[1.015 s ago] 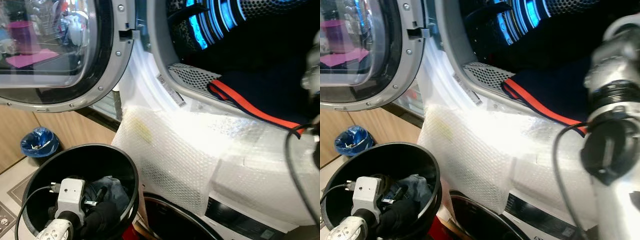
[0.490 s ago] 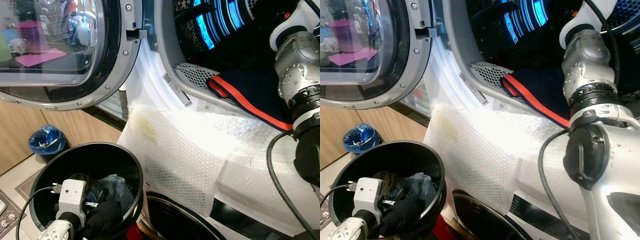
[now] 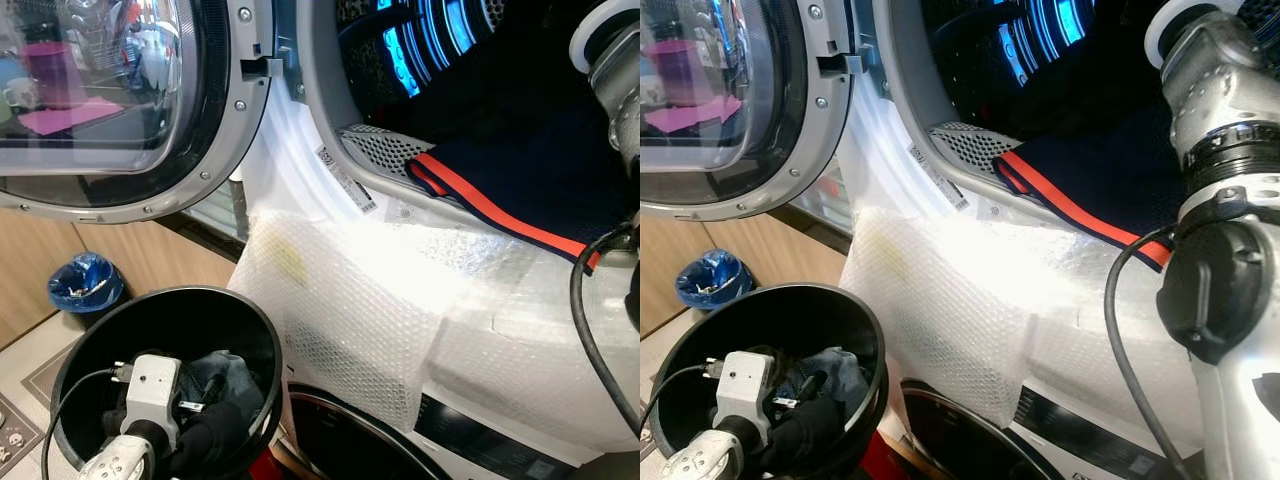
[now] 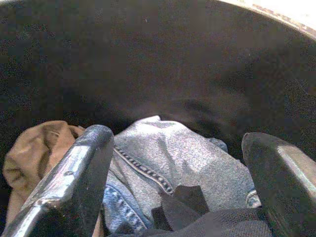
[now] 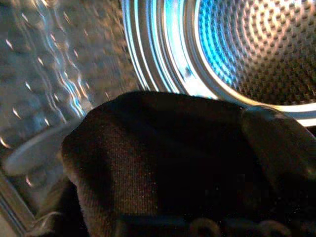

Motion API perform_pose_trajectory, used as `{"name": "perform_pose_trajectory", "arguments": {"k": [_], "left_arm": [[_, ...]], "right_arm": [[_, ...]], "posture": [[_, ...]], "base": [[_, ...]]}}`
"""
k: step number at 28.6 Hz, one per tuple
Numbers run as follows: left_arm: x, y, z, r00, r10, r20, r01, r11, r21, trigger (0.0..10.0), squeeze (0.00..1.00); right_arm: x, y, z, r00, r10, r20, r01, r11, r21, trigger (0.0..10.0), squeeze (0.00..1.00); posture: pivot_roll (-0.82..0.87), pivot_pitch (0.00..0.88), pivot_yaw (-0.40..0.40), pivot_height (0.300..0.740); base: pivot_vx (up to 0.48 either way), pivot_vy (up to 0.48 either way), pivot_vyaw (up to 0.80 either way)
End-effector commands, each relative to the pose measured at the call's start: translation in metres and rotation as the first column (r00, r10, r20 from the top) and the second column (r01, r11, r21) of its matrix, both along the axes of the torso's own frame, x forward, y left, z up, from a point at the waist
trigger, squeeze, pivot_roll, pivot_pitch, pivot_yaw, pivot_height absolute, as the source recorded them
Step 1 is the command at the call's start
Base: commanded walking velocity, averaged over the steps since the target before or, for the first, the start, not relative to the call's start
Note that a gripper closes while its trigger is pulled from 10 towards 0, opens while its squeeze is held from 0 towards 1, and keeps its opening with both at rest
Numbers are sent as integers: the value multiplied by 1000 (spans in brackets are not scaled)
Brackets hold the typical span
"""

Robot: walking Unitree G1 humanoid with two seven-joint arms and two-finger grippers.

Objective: Clothes washing

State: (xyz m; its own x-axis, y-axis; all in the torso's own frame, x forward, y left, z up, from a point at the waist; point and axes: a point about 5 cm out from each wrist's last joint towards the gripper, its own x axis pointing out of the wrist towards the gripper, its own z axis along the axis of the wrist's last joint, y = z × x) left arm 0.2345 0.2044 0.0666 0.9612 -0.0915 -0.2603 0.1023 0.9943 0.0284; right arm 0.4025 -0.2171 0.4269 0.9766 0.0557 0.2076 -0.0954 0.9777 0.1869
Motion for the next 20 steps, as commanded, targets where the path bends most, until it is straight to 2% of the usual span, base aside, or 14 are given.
{"name": "perform_pose_trajectory", "arguments": {"k": [1, 5, 6, 8, 11, 14, 15, 18, 19, 20], "left_arm": [[0, -10, -7, 999, -35, -33, 35, 999, -17, 10000, 0], [0, -15, -10, 998, -41, -38, 40, 999, -28, 10000, 0], [0, -15, -10, 998, -42, -38, 41, 999, -29, 10000, 0], [1, -16, -10, 998, -45, -38, 44, 999, -30, 10000, 0], [2, -14, -9, 998, -46, -36, 45, 999, -29, 10000, 0], [2, -13, -9, 998, -45, -36, 44, 999, -28, 10000, 0], [3, -11, -10, 998, -45, -39, 44, 999, -26, 10000, 0], [3, -11, -10, 998, -47, -43, 47, 999, -23, 10000, 0], [4, -10, -10, 998, -49, -43, 48, 999, -24, 10000, 0], [4, -10, -10, 997, -57, -46, 56, 998, -22, 10000, 0]], "right_arm": [[-6, -10, 5, 997, -64, -44, 60, 995, -81, 10000, 0], [-9, -27, -8, 984, -140, -107, 126, 984, -126, 10000, 0], [-11, -33, -7, 981, -174, -90, 159, 976, -147, 10000, 0], [-22, -50, 2, 974, -213, -76, 202, 971, -127, 10000, 0], [-35, -68, 8, 973, -216, -81, 205, 971, -119, 10000, 0], [-40, -70, 6, 977, -197, -86, 183, 971, -152, 10000, 0], [-47, -69, -3, 982, -152, -110, 130, 974, -188, 10000, 0], [-54, -66, -14, 985, -96, -140, 70, 980, -184, 10000, 0], [-58, -60, -18, 989, -44, -145, 17, 983, -183, 10000, 0], [-66, -47, -21, 987, 52, -149, -81, 977, -198, 10000, 0]], "posture": [[62, 64, -97, 740], [51, 67, -101, 740], [49, 68, -101, 740], [43, 69, -101, 740], [33, 68, -104, 740], [29, 69, -101, 740], [22, 70, -99, 740], [13, 73, -93, 740], [7, 74, -88, 740], [1, 76, -86, 740]], "base": [[0, 0, 0], [0, 0, 0], [0, 0, 0], [0, 0, 0], [0, 0, 0], [0, 0, 0], [0, 0, 0], [0, 0, 0], [0, 0, 0], [0, 0, 0]]}}
